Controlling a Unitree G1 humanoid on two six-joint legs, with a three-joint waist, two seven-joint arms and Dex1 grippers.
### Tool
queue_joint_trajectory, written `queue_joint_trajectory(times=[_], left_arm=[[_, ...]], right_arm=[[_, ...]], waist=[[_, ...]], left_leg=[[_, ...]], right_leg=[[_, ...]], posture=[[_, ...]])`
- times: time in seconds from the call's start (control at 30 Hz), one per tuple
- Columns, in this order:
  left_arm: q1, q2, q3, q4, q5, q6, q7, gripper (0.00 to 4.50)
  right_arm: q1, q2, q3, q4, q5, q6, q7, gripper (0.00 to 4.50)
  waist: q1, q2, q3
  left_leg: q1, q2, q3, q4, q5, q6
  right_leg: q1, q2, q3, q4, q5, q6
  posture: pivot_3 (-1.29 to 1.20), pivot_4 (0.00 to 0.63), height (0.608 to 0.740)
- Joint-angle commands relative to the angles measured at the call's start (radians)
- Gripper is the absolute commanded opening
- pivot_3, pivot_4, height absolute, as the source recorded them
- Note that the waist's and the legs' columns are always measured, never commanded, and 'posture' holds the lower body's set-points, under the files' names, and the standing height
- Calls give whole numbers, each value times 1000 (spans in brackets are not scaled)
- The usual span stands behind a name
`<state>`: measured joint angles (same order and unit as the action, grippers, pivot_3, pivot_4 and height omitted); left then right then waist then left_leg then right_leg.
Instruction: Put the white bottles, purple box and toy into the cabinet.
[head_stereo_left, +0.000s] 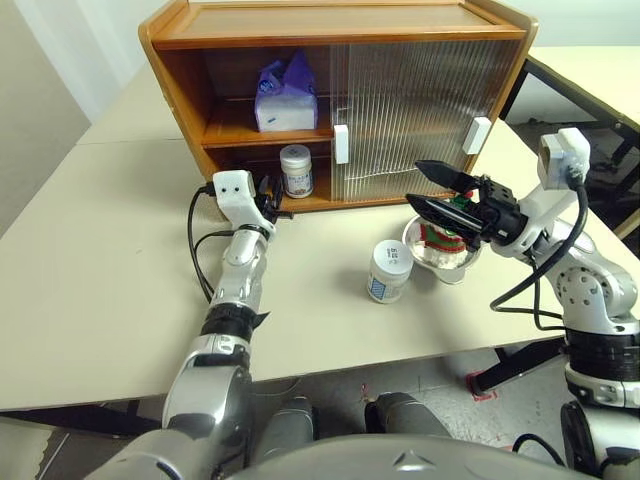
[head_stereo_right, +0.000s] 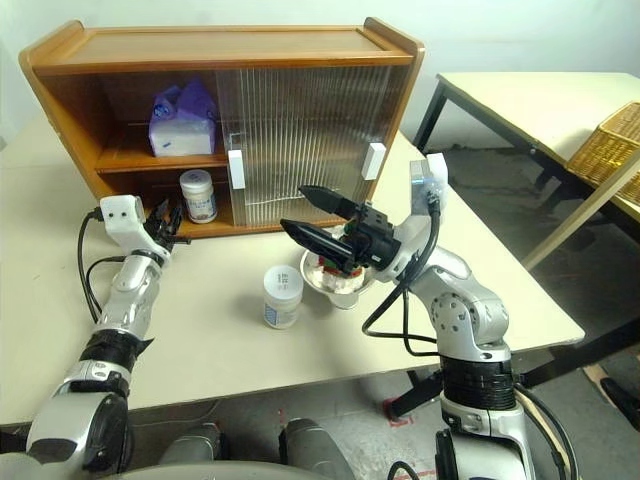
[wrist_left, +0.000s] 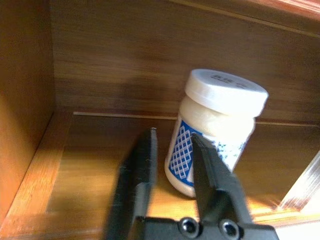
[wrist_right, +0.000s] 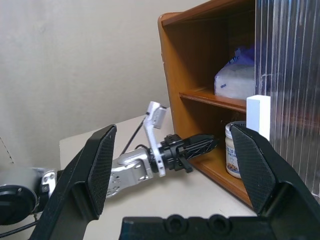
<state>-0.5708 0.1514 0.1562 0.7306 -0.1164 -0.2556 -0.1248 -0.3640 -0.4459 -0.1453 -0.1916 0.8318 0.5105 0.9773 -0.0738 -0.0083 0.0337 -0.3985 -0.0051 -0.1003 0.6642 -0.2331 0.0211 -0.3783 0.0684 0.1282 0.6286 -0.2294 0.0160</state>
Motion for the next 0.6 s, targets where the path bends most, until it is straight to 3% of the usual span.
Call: queue_joint_trajectory(times=[0.03, 0.33, 0.6], left_arm=[[-45, 8, 10, 103, 16, 2, 35, 17], [-201, 24, 6, 374, 31, -39, 70, 17], [-262, 17, 0, 466, 47, -53, 57, 17]], right_arm=[[2, -9, -3, -9, 3, 3, 1, 4500], [6, -17, -8, -21, 7, 7, -10, 4500], [9, -17, -10, -31, 8, 6, -20, 4500]], waist=[[0, 0, 0], [-4, 0, 1], [-10, 1, 2]], left_leg=[[0, 0, 0, 0, 0, 0], [0, 0, 0, 0, 0, 0], [0, -6, 0, 0, 0, 1]], right_leg=[[0, 0, 0, 0, 0, 0], [0, 0, 0, 0, 0, 1], [0, 1, -1, -1, 1, 3]], posture=[[-122, 42, 740], [-150, 37, 740], [-167, 39, 740]])
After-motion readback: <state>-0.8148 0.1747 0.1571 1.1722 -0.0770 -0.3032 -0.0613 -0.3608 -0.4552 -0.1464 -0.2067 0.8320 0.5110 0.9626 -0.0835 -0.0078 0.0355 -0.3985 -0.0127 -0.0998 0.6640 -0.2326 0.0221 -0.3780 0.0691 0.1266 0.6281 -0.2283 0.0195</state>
